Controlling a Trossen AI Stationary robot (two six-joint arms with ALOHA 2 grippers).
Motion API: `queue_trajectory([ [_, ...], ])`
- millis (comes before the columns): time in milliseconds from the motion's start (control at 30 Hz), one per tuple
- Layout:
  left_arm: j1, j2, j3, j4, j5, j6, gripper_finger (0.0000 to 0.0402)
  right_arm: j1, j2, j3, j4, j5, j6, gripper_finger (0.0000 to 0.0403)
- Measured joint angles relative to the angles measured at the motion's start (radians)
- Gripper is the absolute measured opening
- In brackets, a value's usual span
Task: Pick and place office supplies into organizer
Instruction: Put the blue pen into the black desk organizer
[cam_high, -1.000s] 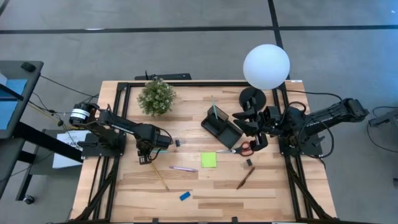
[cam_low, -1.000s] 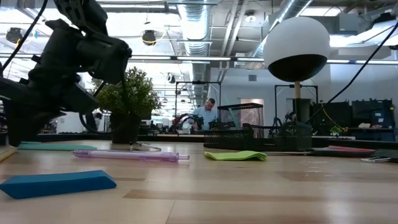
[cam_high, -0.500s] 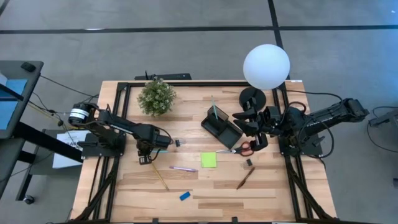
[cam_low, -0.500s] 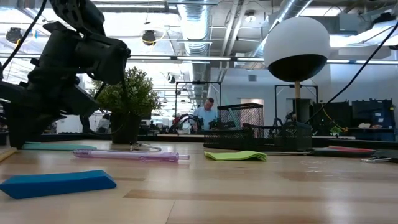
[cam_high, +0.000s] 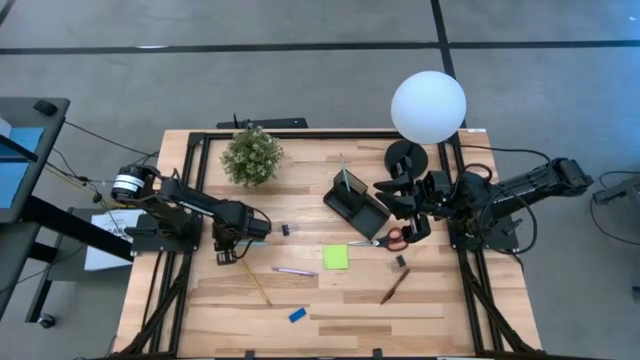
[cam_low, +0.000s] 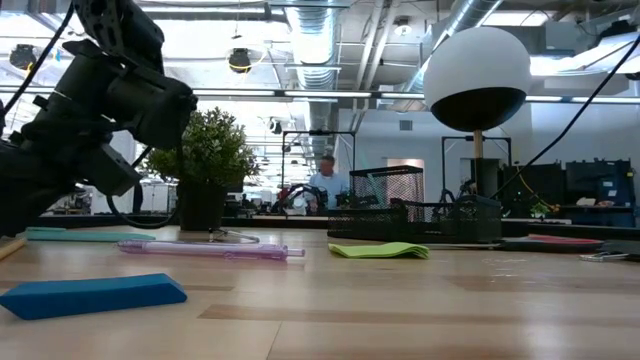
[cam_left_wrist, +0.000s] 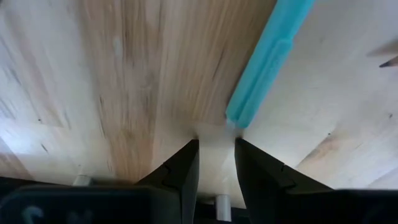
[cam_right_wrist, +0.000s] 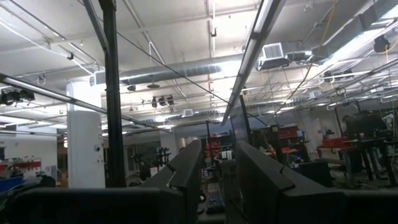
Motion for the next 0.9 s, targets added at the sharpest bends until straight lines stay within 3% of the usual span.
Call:
queue_trajectory([
  [333, 0.0, 0.0, -0.002, 0.044, -0.002, 0.006, 0.0096, 0.0, 0.0, 0.0, 0.0, 0.0, 0.0, 0.0093],
  [700, -0.001, -0.001, -0.001, 0.053, -0.004, 0.003, 0.0053, 0.0, 0.0, 0.0, 0.0, 0.0, 0.0, 0.0093],
  [900, -0.001, -0.001, -0.001, 0.057, -0.004, 0.0, 0.005, 0.0, 0.0, 0.0, 0.0, 0.0, 0.0, 0.0093],
])
